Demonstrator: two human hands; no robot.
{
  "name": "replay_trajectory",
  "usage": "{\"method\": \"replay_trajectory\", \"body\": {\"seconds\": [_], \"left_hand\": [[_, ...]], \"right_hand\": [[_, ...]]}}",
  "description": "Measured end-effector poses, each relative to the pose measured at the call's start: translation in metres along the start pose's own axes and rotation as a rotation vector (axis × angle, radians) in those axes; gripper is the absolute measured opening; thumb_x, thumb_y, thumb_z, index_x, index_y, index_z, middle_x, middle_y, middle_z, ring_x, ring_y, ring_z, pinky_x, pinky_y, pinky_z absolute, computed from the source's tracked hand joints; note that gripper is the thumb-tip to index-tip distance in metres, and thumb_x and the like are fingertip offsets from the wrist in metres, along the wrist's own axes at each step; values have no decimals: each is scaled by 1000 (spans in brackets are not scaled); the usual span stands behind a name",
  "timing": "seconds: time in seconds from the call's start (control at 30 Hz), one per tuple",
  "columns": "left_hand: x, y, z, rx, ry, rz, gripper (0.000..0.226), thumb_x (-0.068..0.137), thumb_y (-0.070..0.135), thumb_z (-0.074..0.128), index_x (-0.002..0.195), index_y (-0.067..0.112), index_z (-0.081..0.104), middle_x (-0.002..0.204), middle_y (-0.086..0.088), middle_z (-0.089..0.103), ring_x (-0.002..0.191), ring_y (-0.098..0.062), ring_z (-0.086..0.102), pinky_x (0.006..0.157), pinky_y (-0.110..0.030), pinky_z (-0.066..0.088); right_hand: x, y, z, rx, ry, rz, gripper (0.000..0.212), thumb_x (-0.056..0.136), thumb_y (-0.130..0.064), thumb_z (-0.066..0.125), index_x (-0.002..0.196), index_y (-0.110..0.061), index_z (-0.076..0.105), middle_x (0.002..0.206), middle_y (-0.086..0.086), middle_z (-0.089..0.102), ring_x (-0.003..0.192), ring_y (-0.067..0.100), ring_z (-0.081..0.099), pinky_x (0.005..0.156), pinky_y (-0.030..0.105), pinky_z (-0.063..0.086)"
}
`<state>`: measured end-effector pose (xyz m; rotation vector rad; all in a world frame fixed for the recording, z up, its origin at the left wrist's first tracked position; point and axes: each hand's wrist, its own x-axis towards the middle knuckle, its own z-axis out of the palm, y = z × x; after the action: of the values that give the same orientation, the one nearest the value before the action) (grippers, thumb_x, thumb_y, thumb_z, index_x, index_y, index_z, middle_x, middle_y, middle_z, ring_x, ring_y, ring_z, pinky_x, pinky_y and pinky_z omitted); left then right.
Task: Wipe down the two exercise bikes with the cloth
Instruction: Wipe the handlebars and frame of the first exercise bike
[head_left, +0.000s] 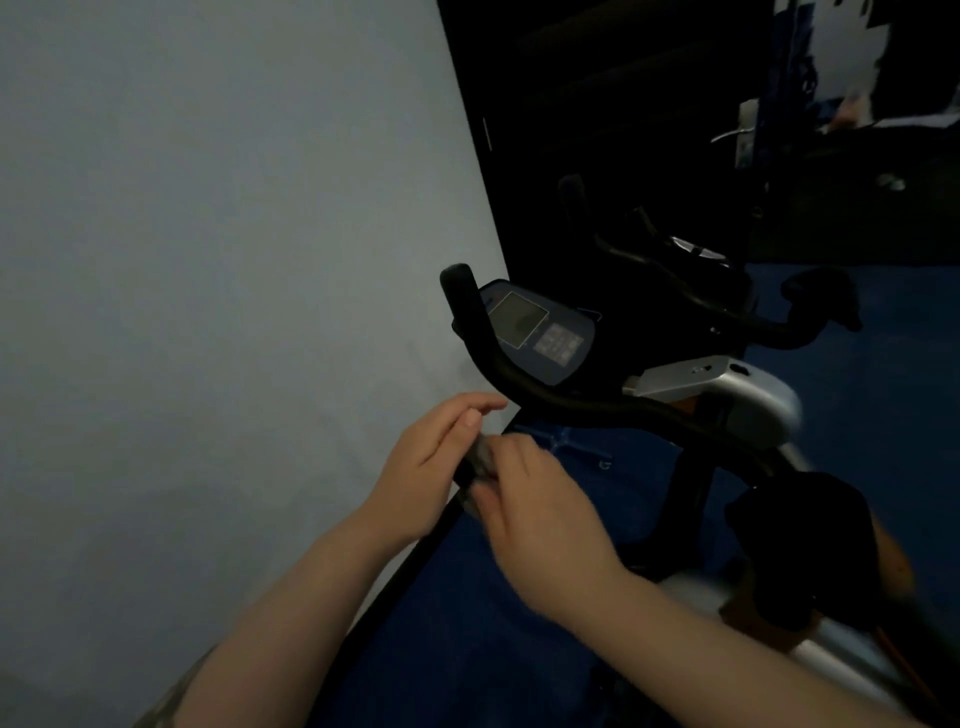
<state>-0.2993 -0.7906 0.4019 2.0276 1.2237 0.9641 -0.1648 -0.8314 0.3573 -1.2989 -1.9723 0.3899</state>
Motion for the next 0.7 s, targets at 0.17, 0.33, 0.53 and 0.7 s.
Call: {"method": "replay_trajectory", "body": {"seconds": [0.17,0.33,0.53,0.7], "left_hand": [[0,0,-4,-106,-52,-4,41,102,35,32,125,16,60,127,9,62,122,0,52,101,-13,36],[1,-4,-4,-384,120,-56,40,106,24,26,123,14,61,125,5,65,121,-5,55,104,-22,41],[-10,-16,-4,-306,95,-83,35,104,18,32,121,13,61,121,2,65,110,1,58,89,-7,42],[-16,-14,-9,-360,149,-120,28,100,20,44,124,22,58,118,10,64,109,4,58,81,-5,44]], "right_hand": [[-14,17,-13,-24,-87,96,26,98,-49,40,113,-28,46,106,-12,45,90,6,48,73,25,42],[28,-8,-1,199,-31,165,29,103,-41,30,109,-25,54,101,-6,59,89,12,57,74,35,45],[28,9,-12,576,-132,300,43,104,-38,34,101,-4,60,95,10,67,92,25,63,90,48,49],[44,-12,-5,698,99,293,20,99,-24,52,85,-23,67,80,-14,63,81,1,59,72,18,44]]}}
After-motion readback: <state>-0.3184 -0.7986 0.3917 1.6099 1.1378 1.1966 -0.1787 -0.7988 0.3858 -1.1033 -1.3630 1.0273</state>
